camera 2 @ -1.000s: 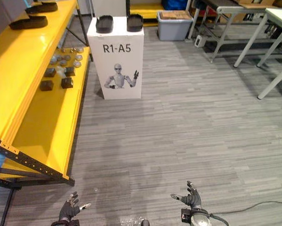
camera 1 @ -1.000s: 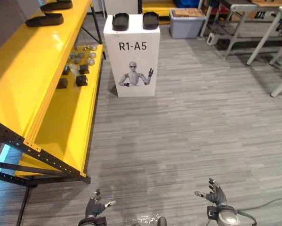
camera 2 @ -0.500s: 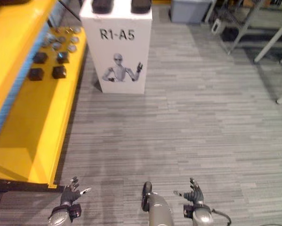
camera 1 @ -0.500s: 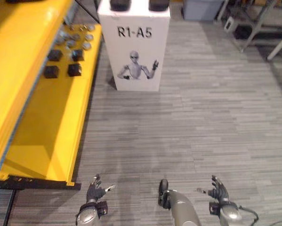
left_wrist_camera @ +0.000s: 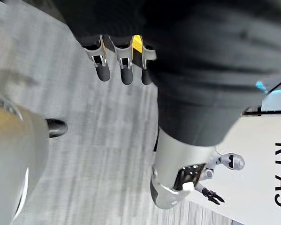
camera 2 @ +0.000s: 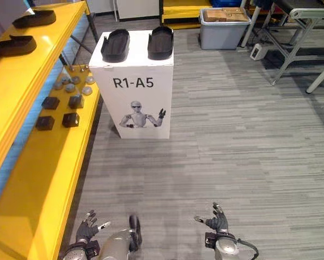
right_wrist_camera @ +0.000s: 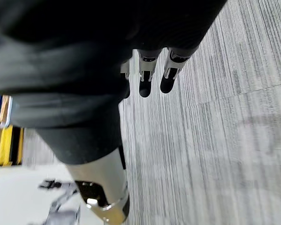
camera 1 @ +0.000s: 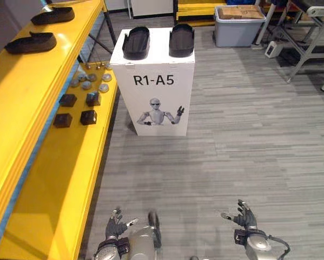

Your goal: Walk over and take plastic housings, then place them on the shelf

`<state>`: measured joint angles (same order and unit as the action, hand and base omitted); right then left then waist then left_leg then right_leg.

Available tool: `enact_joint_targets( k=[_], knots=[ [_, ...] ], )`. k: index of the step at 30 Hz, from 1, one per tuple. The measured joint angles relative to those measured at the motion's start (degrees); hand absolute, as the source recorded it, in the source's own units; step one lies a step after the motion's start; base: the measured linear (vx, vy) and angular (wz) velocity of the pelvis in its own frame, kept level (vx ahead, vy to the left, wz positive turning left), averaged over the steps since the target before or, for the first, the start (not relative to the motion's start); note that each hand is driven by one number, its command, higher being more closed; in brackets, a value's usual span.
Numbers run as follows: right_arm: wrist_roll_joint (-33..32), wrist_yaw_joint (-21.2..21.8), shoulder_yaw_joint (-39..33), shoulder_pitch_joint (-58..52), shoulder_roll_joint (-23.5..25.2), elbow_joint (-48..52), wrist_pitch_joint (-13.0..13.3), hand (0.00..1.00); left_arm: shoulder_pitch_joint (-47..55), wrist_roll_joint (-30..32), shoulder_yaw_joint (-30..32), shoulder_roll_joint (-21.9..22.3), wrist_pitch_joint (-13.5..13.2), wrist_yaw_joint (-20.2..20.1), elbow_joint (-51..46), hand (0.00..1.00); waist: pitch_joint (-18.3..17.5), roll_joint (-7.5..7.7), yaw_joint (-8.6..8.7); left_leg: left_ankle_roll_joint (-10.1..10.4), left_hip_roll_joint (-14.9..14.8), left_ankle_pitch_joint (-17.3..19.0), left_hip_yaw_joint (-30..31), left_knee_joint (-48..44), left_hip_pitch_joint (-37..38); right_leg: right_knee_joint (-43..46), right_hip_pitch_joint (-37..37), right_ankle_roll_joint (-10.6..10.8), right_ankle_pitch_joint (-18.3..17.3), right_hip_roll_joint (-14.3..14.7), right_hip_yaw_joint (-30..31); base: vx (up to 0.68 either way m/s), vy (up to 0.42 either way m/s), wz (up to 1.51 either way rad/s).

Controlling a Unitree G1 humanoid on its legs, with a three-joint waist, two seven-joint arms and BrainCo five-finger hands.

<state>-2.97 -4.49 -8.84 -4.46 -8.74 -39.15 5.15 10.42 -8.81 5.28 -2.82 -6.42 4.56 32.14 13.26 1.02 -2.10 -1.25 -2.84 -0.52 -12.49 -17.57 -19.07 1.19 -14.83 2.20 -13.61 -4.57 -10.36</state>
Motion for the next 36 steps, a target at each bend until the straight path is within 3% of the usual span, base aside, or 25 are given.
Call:
enact_joint_targets(
  k=[2,4,5,6,7,8,10,13,14,15,16,17,19,20,22,24,25,28,29,30,31,33,36],
  knots=[
    [0.01,-0.06,-0.1,-0.36,-0.3,-1.46,-0.12,0.0,-0.49,0.01,-0.05,0.65,0.14,-0.11,0.56,0.0,0.07,0.35,-0.37,-1.21,0.61,4.62,-0.07,-4.94,-0.53,6.67,1.54,1.59,-0.96,-1.85,0.34,0.5,0.183,0.16],
    [0.05,0.01,-0.08,-0.64,0.36,-2.59,-0.14,0.0,0.37,0.02,-0.05,0.31,0.55,-0.13,1.71,0.0,0.0,0.57,-0.2,-1.6,1.6,8.56,-0.24,-5.69,2.95,24.96,7.05,3.41,-1.44,-4.17,1.26,0.5,0.209,0.01],
    [0.39,0.13,0.07,-0.74,0.93,-2.62,-0.14,0.0,0.6,0.01,-0.14,-0.29,0.76,-0.1,1.95,0.0,0.03,1.23,0.05,-2.23,3.07,10.68,-0.11,-4.64,6.83,41.37,13.21,6.91,0.61,-7.07,2.47,0.51,0.175,0.2],
    [0.53,0.28,0.24,-0.97,1.17,-3.16,-0.18,0.0,0.69,0.0,-0.21,-0.85,0.84,-0.03,2.7,0.0,0.05,1.23,0.34,-2.56,3.75,12.22,0.54,-4.29,10.42,52.29,17.46,6.61,0.39,-8.34,2.6,0.51,0.148,0.25],
    [0.53,0.28,0.78,-1.07,1.21,-3.27,-0.26,0.0,0.66,-0.01,-0.44,-1.17,0.83,0.1,2.72,0.0,0.04,1.23,0.55,-2.89,4.03,12.91,0.91,-3.67,12.65,55.46,19.39,6.23,0.19,-8.68,2.27,0.63,0.093,0.41],
    [0.55,0.34,2.13,-1.46,1.37,-3.18,-0.24,0.0,0.62,-0.01,-1.36,-2.19,0.82,0.16,2.72,0.0,-0.01,1.1,1.44,-2.86,4.31,13.52,2.18,-0.51,17.53,56.72,23.53,4.45,-0.91,-8.49,0.69,0.63,0.044,0.42],
    [0.54,0.51,3.22,-1.52,1.38,-3.17,-0.23,0.0,0.0,-0.01,-2.05,-2.96,0.75,0.1,2.75,0.0,0.14,0.65,2.06,-2.68,3.66,13.48,3.82,2.47,21.68,50.86,27.21,2.73,-1.92,-7.42,-2.09,0.57,-0.016,0.5],
    [0.52,0.87,3.27,-1.74,1.46,-3.22,-0.22,0.0,-1.58,0.0,-2.27,-2.77,0.64,0.03,2.84,0.0,0.62,-0.38,3.45,-1.8,0.7,13.8,5.91,5.85,26.96,27.83,32.05,1.24,0.15,-4.19,-4.11,0.52,-0.131,0.59],
    [0.52,0.91,3.28,-1.9,1.56,-3.22,-0.23,0.0,-1.79,0.01,-2.26,-2.81,0.58,0.02,2.87,0.0,0.53,-0.26,3.72,-0.24,-0.18,14.29,6.35,6.6,28.38,19.04,32.25,1.2,4.35,-3.05,-3.66,0.59,-0.221,0.57],
    [0.53,0.95,3.24,-2.7,1.62,-3.3,-0.24,0.0,-1.82,0.04,-2.26,-2.99,0.5,0.03,3.2,0.0,0.25,0.07,4.25,2.25,-1.24,15.58,6.46,7.41,30.82,12.68,31.33,0.96,14.98,-1.44,-2.02,0.73,-0.29,0.45],
    [0.54,1.0,3.0,-2.79,1.07,-4.16,-0.27,0.0,-2.06,0.07,-2.3,-2.13,0.55,0.03,4.93,0.0,-0.15,-1.23,3.84,3.93,-3.26,16.6,6.43,7.32,32.42,12.24,30.08,-3.0,20.9,0.94,-1.04,0.61,-0.254,0.14],
    [0.54,1.03,2.82,-2.08,1.17,-4.54,-0.47,0.0,-1.89,0.1,-2.26,-1.98,0.57,0.03,5.21,0.0,-0.57,-1.62,3.42,5.04,-4.15,15.93,6.3,6.95,32.06,13.65,30.63,-4.02,19.82,1.37,-0.53,0.46,-0.209,-0.13],
    [0.56,1.07,1.65,-1.95,1.33,-4.2,-0.47,0.0,-1.87,0.16,-2.3,-0.3,0.59,-0.08,5.32,0.0,-0.78,-2.26,3.75,8.71,-4.15,12.17,7.71,1.9,31.94,19.71,29.94,-4.2,12.88,0.48,-1.5,0.52,-0.273,0.15],
    [0.56,1.08,1.67,-2.4,1.39,-4.02,-0.49,0.0,-1.74,0.16,-2.14,0.28,0.52,-0.05,5.13,0.0,-0.86,-2.47,3.95,8.63,-4.59,11.54,8.1,-2.07,30.92,19.79,28.56,-4.15,11.68,0.79,-2.22,0.58,-0.311,0.45],
    [0.47,1.08,2.75,-4.03,2.0,-1.72,-0.47,0.0,-1.44,0.07,-1.17,1.73,0.42,-0.04,4.95,0.0,-0.72,-3.14,3.53,9.07,-8.64,6.18,8.22,-24.19,22.3,16.51,22.06,-5.12,9.59,2.19,-3.52,0.4,-0.181,0.26],
    [-0.14,0.97,3.28,-4.31,2.95,0.01,-0.44,0.0,-1.62,-0.03,-1.11,1.97,0.53,0.05,4.84,0.0,-1.1,-3.32,2.16,8.98,-12.93,9.83,5.88,-39.07,13.71,12.01,16.38,-5.6,9.39,4.12,-3.45,0.29,-0.111,-0.1],
    [-0.26,0.97,3.29,-4.32,3.07,0.07,-0.35,0.0,-1.57,-0.03,-1.24,2.01,0.57,0.03,4.84,0.0,-0.9,-2.6,1.73,8.7,-13.29,10.89,5.01,-39.14,12.03,10.66,15.04,-5.59,9.4,4.18,-3.34,0.35,-0.076,-0.16],
    [-1.24,0.61,1.42,-4.1,3.11,-0.36,-0.36,0.0,-1.47,-0.08,-1.25,2.61,0.56,0.07,4.85,0.0,-0.97,-2.61,1.21,8.13,-12.47,12.43,1.43,-19.48,10.2,6.35,9.65,-5.26,9.56,3.63,-2.71,0.32,0.046,-0.13],
    [-1.31,0.44,0.34,-4.02,2.94,-0.8,-0.35,0.0,-1.84,-0.09,-1.29,2.63,0.56,0.08,4.88,0.0,-1.07,-2.77,1.26,7.03,-10.68,10.3,2.41,-5.91,10.54,5.48,8.93,-4.42,9.46,3.3,-2.33,0.22,0.116,-0.14],
    [-1.31,0.39,-0.15,-4.06,2.86,-0.98,-0.36,0.0,-1.92,-0.09,-1.32,2.68,0.54,0.09,4.94,0.0,-1.36,-3.23,1.22,6.88,-9.82,6.97,3.46,-1.05,10.61,5.34,8.88,-3.49,9.24,3.37,-1.8,0.27,0.185,-0.26],
    [-1.33,0.13,-0.66,-4.16,2.4,-1.29,-0.36,0.0,-1.85,-0.09,-1.4,2.98,0.51,0.14,5.09,0.0,-1.87,-4.4,1.22,6.77,-9.23,-0.66,5.51,3.8,10.73,5.32,8.93,-2.39,8.68,3.92,-1.01,0.26,0.193,-0.23],
    [-1.44,-0.09,-1.29,-4.75,3.99,-3.08,-0.5,0.0,-2.07,-0.02,-2.38,1.2,0.61,0.09,6.34,0.0,-2.56,-1.11,1.2,5.57,-5.9,-0.99,3.85,8.09,13.98,5.24,8.52,-0.23,7.69,0.61,0.35,0.28,0.189,-0.17],
    [-2.19,-0.08,-1.26,-5.16,4.3,-3.23,-0.48,0.0,-1.61,0.03,-2.49,0.45,0.6,0.0,7.07,0.0,-2.79,-0.64,1.26,4.31,-2.69,-1.86,1.07,13.55,18.71,5.24,7.43,1.13,6.89,-2.42,2.13,0.18,0.162,-0.26]
  ],
)
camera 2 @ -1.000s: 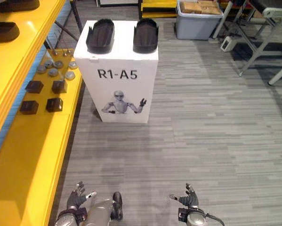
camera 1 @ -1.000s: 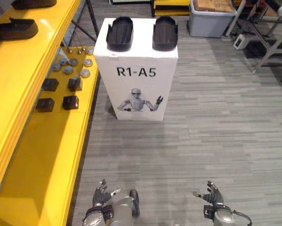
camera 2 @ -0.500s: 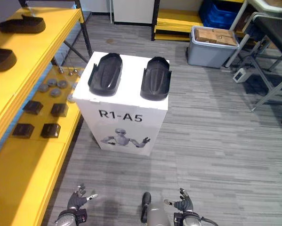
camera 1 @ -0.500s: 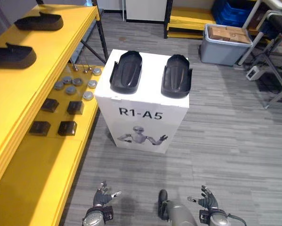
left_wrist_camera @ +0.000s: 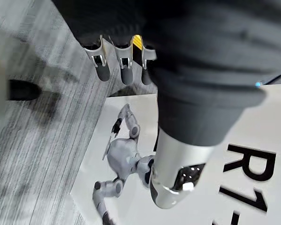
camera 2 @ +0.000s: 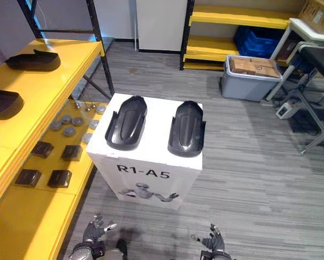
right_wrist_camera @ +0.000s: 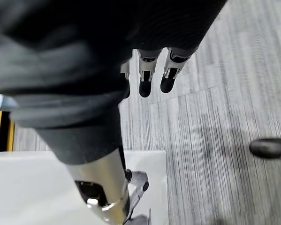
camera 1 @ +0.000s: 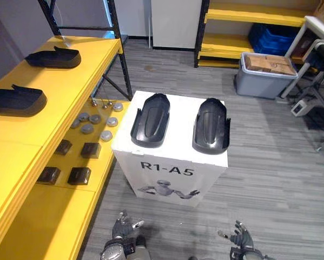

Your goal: Walk over and take plastic housings, then place them on the shelf

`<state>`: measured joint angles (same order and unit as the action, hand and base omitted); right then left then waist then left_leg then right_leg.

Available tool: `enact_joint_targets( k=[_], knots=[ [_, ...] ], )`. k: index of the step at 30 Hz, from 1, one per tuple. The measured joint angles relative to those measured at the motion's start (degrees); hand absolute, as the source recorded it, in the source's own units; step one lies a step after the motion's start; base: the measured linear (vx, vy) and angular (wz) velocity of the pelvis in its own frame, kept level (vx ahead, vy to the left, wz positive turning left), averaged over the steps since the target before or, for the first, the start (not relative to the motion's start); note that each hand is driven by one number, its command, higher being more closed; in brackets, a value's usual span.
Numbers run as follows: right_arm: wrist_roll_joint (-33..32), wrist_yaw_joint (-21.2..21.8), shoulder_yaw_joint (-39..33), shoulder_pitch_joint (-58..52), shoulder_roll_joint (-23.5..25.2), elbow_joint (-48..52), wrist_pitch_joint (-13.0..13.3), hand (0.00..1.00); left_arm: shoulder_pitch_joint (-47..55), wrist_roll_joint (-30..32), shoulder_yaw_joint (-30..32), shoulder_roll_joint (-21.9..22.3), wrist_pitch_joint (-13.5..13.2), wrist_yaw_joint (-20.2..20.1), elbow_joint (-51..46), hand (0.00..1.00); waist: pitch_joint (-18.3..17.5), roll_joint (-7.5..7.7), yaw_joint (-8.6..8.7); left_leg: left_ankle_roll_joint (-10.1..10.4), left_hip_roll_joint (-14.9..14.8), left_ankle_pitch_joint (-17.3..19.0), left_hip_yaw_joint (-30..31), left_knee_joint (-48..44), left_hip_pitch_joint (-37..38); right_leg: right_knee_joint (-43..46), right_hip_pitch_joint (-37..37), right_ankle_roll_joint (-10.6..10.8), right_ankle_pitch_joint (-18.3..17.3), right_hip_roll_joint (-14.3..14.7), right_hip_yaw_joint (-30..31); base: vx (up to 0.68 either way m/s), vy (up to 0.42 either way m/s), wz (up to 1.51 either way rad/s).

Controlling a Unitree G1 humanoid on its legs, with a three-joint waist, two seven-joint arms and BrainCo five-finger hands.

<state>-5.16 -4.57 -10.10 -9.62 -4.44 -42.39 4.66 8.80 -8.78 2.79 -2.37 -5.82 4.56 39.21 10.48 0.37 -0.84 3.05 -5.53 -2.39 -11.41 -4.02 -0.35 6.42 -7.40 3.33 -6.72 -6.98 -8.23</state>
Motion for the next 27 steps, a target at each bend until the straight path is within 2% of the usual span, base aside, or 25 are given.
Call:
enact_joint_targets(
  k=[5,9,15,17,22,27],
  knots=[
    [-0.42,0.0,-0.26,0.36,0.47,0.1,0.02,0.0,0.41,0.1,-0.01,-1.79,0.01,-0.07,1.8,0.0,-0.84,0.0,0.08,-0.4,1.52,-2.54,-2.04,7.25,3.95,-0.13,0.4,0.73,-0.36,-0.62,1.52,0.07,0.075,-0.19],
    [-2.38,-0.64,-3.78,-0.02,0.36,4.15,0.05,0.0,0.88,0.07,0.0,-1.82,0.05,-0.2,1.88,0.0,-1.17,0.08,0.14,-0.26,1.42,-3.39,-2.63,8.96,4.57,-0.17,0.97,0.74,-0.35,-0.23,2.49,0.02,0.016,-0.09],
    [-2.89,-3.3,-12.0,-0.95,-1.42,20.36,0.39,0.0,4.0,0.09,0.2,-2.06,0.04,-0.29,0.45,0.0,-2.13,0.08,1.56,-0.17,1.36,-3.3,-3.23,9.03,4.52,-0.03,1.73,0.84,-0.28,-0.18,3.4,-0.03,0.009,-0.08],
    [-2.76,-4.21,-14.55,-0.76,-3.19,26.53,0.5,0.0,5.31,0.09,0.22,-2.07,0.04,-0.38,0.31,0.0,-2.89,0.08,1.46,-0.06,1.31,-3.18,-3.8,9.22,4.29,-0.04,2.46,0.89,-0.26,-0.12,4.2,-0.04,0.014,-0.14],
    [-2.27,-6.21,-16.72,3.39,-8.56,31.01,1.05,0.0,6.86,0.1,0.17,-2.34,0.0,-1.44,0.54,0.0,-3.87,0.18,1.81,-0.06,1.42,-3.18,-3.67,9.2,3.48,-0.07,3.33,1.1,-0.11,-0.16,4.37,-0.01,0.003,-0.02],
    [-0.61,-6.53,-11.27,11.97,-16.79,33.01,2.53,0.0,7.04,0.1,-0.09,-2.88,-0.19,-2.42,0.78,0.0,-4.06,-0.02,1.79,-0.18,1.52,-3.28,-2.69,9.02,2.47,-0.99,3.48,1.25,0.26,-0.13,3.65,0.0,0.001,0.06]
  ],
)
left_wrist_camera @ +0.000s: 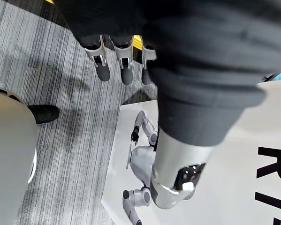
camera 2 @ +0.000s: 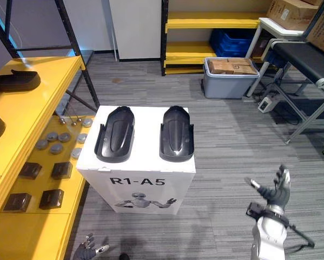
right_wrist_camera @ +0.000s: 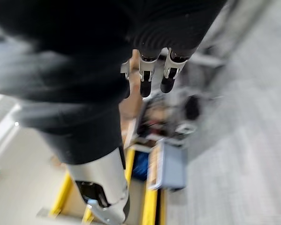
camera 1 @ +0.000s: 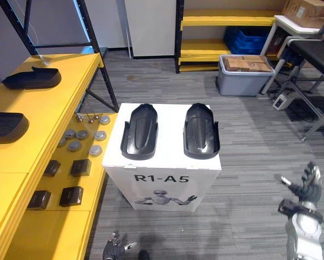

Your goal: Walk over and take plastic housings, then place them on the shelf

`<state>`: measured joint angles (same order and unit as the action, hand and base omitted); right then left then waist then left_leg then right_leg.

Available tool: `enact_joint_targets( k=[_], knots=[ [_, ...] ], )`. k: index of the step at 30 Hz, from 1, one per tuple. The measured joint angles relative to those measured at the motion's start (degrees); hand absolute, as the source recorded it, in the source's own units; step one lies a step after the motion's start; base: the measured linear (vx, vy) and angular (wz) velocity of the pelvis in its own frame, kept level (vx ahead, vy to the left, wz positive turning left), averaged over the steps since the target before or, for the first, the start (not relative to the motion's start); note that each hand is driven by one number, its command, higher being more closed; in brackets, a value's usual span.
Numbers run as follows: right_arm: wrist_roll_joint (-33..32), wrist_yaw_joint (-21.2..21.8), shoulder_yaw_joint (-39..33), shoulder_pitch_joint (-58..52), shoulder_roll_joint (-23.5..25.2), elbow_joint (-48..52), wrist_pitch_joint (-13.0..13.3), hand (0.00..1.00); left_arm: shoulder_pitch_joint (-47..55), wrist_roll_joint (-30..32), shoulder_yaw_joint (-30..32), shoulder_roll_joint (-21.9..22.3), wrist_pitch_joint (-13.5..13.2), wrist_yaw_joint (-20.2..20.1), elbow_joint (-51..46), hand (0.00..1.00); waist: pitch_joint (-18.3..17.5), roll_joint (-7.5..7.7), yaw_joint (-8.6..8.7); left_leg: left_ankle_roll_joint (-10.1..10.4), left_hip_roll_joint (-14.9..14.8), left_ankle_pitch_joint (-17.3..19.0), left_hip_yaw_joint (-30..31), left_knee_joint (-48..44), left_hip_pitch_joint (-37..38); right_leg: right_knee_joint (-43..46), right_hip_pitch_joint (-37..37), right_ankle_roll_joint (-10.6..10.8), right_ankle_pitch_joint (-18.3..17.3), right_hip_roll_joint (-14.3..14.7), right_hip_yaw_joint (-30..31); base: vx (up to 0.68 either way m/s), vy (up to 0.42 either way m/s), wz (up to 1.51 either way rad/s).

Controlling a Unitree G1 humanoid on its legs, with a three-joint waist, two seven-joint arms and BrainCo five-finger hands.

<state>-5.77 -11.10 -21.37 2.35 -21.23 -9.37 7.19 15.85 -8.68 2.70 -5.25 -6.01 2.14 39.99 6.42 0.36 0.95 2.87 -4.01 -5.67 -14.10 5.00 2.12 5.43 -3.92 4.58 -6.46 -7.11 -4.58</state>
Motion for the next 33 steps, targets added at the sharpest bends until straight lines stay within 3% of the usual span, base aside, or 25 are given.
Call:
enact_joint_targets(
  k=[4,9,15,22,28,33],
  knots=[
    [0.67,0.58,4.95,6.02,-2.73,-1.99,0.61,0.0,0.05,-0.12,-2.02,-0.29,-0.11,-0.09,0.21,0.0,-0.03,0.0,-0.61,-0.16,0.05,-0.13,0.68,-0.02,-0.56,-0.16,-0.07,-0.05,0.12,0.03,-0.81,0.02,-0.005,0.1],
    [1.1,1.16,12.5,15.27,-4.03,-11.94,0.66,0.0,-0.37,-0.04,-3.22,-0.29,-1.13,-0.07,0.59,0.0,-0.03,-0.01,-1.53,-0.29,0.04,-0.26,1.69,-0.01,-0.81,-0.5,-0.43,-0.24,0.26,0.08,-1.71,-0.01,-0.003,0.07],
    [5.16,0.91,17.47,23.88,-2.66,-20.84,-1.58,0.0,-0.46,-0.16,-3.99,-0.26,-1.89,0.09,0.61,0.0,0.32,-0.39,-1.93,-0.56,0.21,-0.72,2.23,0.24,-1.14,-0.99,-0.61,-0.21,0.9,-0.02,-2.41,-0.04,0.008,0.04],
    [9.62,-1.99,16.83,33.8,-0.3,-30.67,-5.03,0.0,-1.7,-0.26,-4.19,0.03,-2.1,0.91,0.62,0.0,2.91,-1.19,-2.11,-0.93,0.67,-1.13,3.57,0.28,-2.68,-1.29,0.2,-0.01,1.16,-0.4,-3.66,-0.05,0.018,0.1],
    [12.1,-6.06,14.38,42.8,2.26,-37.54,-8.36,0.0,-3.31,-1.42,-4.39,0.4,-2.09,2.86,0.37,0.0,5.46,-1.29,-3.38,-1.05,1.06,-1.22,4.06,0.01,-4.39,-2.59,0.78,0.12,1.63,-0.57,-4.23,0.04,0.002,0.05],
    [12.17,-7.27,11.47,45.79,3.22,-42.0,-9.35,0.0,-3.52,-2.53,-5.97,0.45,-2.2,4.31,-0.7,0.0,7.02,-1.37,-3.58,-1.12,0.94,-1.28,4.77,-0.01,-4.94,-2.6,0.95,0.04,1.72,-0.46,-5.12,0.05,-0.007,0.07]
  ],
)
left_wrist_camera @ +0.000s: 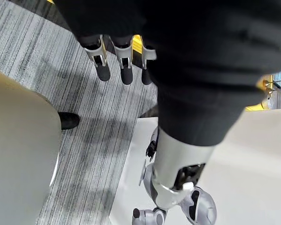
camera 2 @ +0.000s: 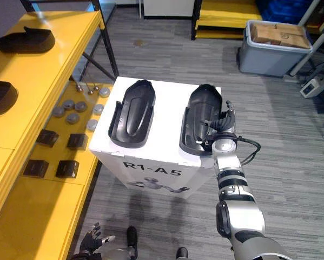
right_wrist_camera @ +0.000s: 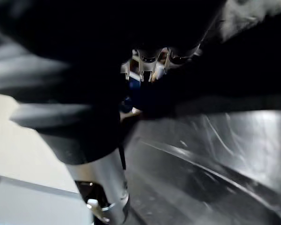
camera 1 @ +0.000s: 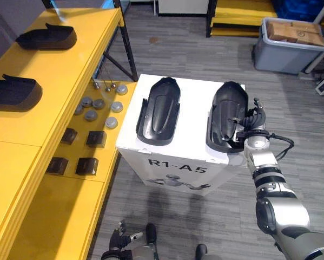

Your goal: Walk over and take plastic housings, then place them on the shelf

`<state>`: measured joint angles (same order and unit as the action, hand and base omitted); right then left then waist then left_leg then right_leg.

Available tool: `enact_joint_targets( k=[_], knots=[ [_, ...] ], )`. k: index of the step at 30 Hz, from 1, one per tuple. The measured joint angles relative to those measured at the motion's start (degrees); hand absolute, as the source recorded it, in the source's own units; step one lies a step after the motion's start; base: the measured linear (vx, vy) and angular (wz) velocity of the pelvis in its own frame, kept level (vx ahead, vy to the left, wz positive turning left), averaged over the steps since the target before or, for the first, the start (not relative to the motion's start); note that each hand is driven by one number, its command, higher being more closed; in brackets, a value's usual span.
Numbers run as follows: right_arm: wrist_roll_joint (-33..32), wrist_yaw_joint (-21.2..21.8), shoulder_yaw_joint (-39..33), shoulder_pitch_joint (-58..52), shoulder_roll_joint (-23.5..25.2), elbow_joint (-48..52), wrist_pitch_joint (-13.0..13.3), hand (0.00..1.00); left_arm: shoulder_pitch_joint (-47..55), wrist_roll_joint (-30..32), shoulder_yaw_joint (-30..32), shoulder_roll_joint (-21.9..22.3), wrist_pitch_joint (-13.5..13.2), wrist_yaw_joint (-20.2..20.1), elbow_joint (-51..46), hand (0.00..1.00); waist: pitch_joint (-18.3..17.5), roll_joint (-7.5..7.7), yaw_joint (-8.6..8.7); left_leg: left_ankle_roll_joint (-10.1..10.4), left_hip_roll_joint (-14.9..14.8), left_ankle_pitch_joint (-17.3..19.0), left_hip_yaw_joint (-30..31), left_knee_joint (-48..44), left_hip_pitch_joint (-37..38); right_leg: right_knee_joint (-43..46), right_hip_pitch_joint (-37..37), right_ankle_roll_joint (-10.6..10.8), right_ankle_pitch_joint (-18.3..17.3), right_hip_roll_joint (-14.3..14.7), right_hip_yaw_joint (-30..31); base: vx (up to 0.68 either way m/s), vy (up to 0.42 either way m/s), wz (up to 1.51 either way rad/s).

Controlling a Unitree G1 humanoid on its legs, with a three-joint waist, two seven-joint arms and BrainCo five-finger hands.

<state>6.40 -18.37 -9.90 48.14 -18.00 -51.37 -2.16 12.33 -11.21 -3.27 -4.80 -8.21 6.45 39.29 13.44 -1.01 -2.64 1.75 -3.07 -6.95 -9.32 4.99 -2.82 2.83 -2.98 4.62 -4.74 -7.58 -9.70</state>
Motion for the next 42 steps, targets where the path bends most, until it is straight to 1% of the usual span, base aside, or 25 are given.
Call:
enact_joint_targets(
  k=[3,4,10,13,15,16,19,22,24,26,31,33,37,39,40,42],
  knots=[
    [1.04,0.04,-1.37,1.98,-0.01,-2.57,-0.72,0.0,-0.54,-0.05,-0.06,0.02,0.03,0.47,0.13,0.0,1.41,-0.44,0.21,0.01,-0.4,-0.01,-0.06,0.0,-0.06,0.05,0.03,-0.12,0.68,0.3,0.08,0.01,-0.002,-0.08],
    [1.24,0.07,-1.39,2.3,-0.05,-3.57,-0.81,1.0,-0.61,-0.05,-0.19,-0.01,0.03,0.55,0.14,0.0,1.68,-0.53,0.31,0.01,-0.52,-0.01,-0.07,0.0,-0.05,0.05,0.09,-0.18,0.93,0.4,0.08,-0.01,0.003,-0.1],
    [2.56,0.78,-2.95,4.68,-0.21,-6.74,-1.5,1.0,-1.51,-0.11,-0.56,-0.43,0.12,0.65,0.54,0.0,2.82,-0.54,0.32,0.14,-0.65,-0.4,-0.1,0.01,-0.65,0.12,1.01,-0.36,1.48,0.41,0.2,-0.05,0.014,-0.04],
    [3.55,0.93,-3.77,6.27,-1.78,-8.76,-1.77,1.0,-1.98,-0.94,-0.55,-0.61,0.22,0.65,0.81,0.0,3.5,-0.51,0.36,0.14,-0.57,-1.04,-0.05,0.04,-1.03,0.12,1.36,-0.23,1.6,0.31,0.19,-0.09,0.013,-0.01],
    [3.55,0.92,-3.84,6.09,-2.01,-9.31,-1.89,1.0,-2.52,-0.99,-0.56,-0.7,0.22,0.63,1.75,0.0,3.69,-0.61,0.63,0.24,-0.74,-1.28,-0.12,0.25,-0.99,0.13,1.47,-0.18,1.88,0.44,0.28,-0.09,0.003,-0.05],
    [3.54,1.04,-3.83,6.04,-2.02,-10.23,-2.03,1.0,-2.87,-0.99,-0.56,-0.87,0.37,0.6,2.54,0.0,3.7,-0.6,1.11,0.28,-0.85,-1.35,-0.13,0.28,-0.95,0.13,1.48,-0.09,2.02,0.56,0.41,-0.08,0.003,-0.06],
    [3.5,1.74,-3.32,5.54,-1.99,-10.28,-2.06,1.0,-3.13,-0.99,-0.57,-0.99,0.51,0.58,3.22,0.0,3.7,-0.6,1.68,0.28,-0.85,-1.35,-0.26,0.3,-0.85,0.13,1.59,-0.03,2.09,0.58,0.81,-0.06,0.01,-0.05],
    [3.5,2.9,-2.26,4.67,-1.96,-10.05,-2.06,1.0,-3.69,-0.99,-0.57,-1.09,0.56,0.51,4.01,0.0,3.79,-0.43,1.6,0.29,-0.78,-1.3,-0.29,0.3,-0.3,-0.01,1.37,-0.01,2.08,0.55,0.98,-0.01,0.003,0.0],
    [3.56,3.45,-1.21,3.38,-1.95,-7.91,-2.06,1.0,-3.83,-0.99,-0.58,-1.08,0.58,0.49,4.09,0.0,3.8,-0.4,1.43,0.33,-0.74,-1.19,-0.24,0.3,0.0,-0.42,0.84,0.0,2.08,0.54,0.97,0.0,0.0,0.0],
    [3.58,4.07,-1.13,1.85,-1.84,-5.07,-2.07,1.0,-3.9,-0.99,-0.55,-1.08,0.59,0.49,4.1,0.0,3.8,-0.38,1.42,0.31,-0.73,-1.17,-0.22,0.28,-0.01,-0.5,0.79,0.02,2.06,0.55,0.98,0.02,-0.001,0.01],
    [3.6,4.09,-1.16,-3.83,-1.7,3.66,-2.13,1.0,-3.84,-1.0,-0.39,-1.07,0.67,0.4,3.95,0.0,3.76,-0.31,1.49,0.29,-0.65,-1.16,-0.01,0.07,0.33,-0.54,-0.07,0.04,2.06,0.51,0.9,0.04,-0.003,0.02],
    [3.6,3.85,-1.15,-8.46,-1.43,11.14,-2.09,1.0,-3.47,-0.99,0.26,-0.77,0.69,0.31,3.12,0.0,3.73,-0.31,1.49,0.29,-0.66,-1.16,0.0,0.08,0.56,-0.54,-0.28,0.06,2.04,0.5,0.91,0.0,0.0,0.0],
    [3.46,2.92,-1.44,-16.54,-0.2,23.03,-2.01,1.0,-2.86,-0.99,1.88,-0.02,0.7,0.03,2.25,0.0,3.5,-0.29,1.91,0.29,-0.61,-1.16,0.16,0.27,0.99,-0.46,-0.71,0.23,1.93,0.43,0.87,-0.03,0.005,0.01],
    [3.43,1.8,-1.53,-22.47,0.86,30.71,-1.2,1.0,-1.98,-0.96,3.25,0.42,0.73,-0.35,0.76,0.0,2.65,-0.18,2.14,0.29,-0.57,-1.17,0.52,0.28,0.99,-0.44,-0.73,0.36,1.84,0.4,0.58,-0.04,0.006,0.06],
    [3.41,1.57,-1.57,-23.66,1.12,32.32,-1.03,1.0,-1.55,-0.95,4.17,0.7,0.75,-0.42,-0.08,0.0,2.38,-0.13,2.31,0.29,-0.54,-1.17,0.69,0.28,0.99,-0.46,-0.7,0.38,1.82,0.39,0.41,-0.04,0.003,0.15],
    [3.13,1.14,-3.26,-27.23,2.57,37.18,0.49,1.0,-0.21,-0.93,6.57,0.77,0.7,-0.46,-3.2,0.0,1.07,0.05,3.0,0.28,-0.31,-1.17,1.66,0.28,0.97,-0.46,-1.09,0.71,1.58,0.2,-0.47,-0.02,0.002,0.18]
  ],
)
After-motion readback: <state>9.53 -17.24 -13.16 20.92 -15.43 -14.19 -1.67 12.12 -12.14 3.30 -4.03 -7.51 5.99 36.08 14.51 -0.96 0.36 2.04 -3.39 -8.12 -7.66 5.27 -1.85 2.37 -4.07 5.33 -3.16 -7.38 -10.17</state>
